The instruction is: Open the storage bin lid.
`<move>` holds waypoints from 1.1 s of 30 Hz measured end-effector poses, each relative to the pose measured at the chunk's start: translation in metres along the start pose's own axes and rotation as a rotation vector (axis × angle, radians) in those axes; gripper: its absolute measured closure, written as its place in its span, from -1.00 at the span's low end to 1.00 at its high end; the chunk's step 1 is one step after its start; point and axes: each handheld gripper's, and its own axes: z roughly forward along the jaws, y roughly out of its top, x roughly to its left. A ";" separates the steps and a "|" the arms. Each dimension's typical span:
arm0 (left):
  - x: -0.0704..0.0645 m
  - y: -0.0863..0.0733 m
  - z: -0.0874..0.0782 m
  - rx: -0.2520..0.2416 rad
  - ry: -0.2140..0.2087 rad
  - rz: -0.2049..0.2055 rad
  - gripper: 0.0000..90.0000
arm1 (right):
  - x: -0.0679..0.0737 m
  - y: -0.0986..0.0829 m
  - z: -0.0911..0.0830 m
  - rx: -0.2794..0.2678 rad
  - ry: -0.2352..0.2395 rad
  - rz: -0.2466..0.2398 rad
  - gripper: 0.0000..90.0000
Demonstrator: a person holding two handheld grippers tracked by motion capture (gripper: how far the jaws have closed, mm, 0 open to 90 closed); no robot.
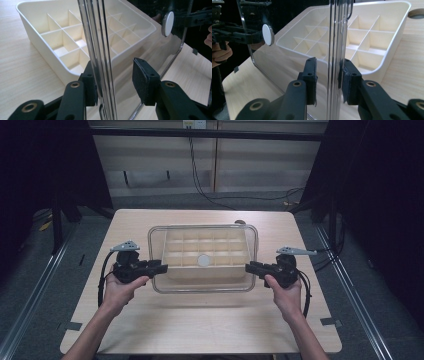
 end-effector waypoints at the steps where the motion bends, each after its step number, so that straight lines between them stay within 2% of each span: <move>1: -0.001 -0.002 -0.001 0.002 -0.001 0.003 0.29 | 0.001 -0.002 0.000 0.006 -0.001 0.007 0.52; 11: -0.004 -0.020 -0.008 0.027 0.001 -0.013 0.29 | 0.009 -0.018 0.001 0.046 0.014 0.013 0.53; 16: -0.005 -0.022 -0.010 0.034 -0.001 -0.019 0.29 | 0.012 -0.023 0.000 0.056 0.018 0.013 0.53; 25: -0.012 -0.037 -0.014 0.051 0.001 -0.030 0.27 | 0.021 -0.033 -0.005 0.078 0.019 0.005 0.55; 33: -0.019 -0.045 -0.013 0.073 -0.003 -0.032 0.28 | 0.022 -0.045 -0.010 0.108 0.024 0.022 0.55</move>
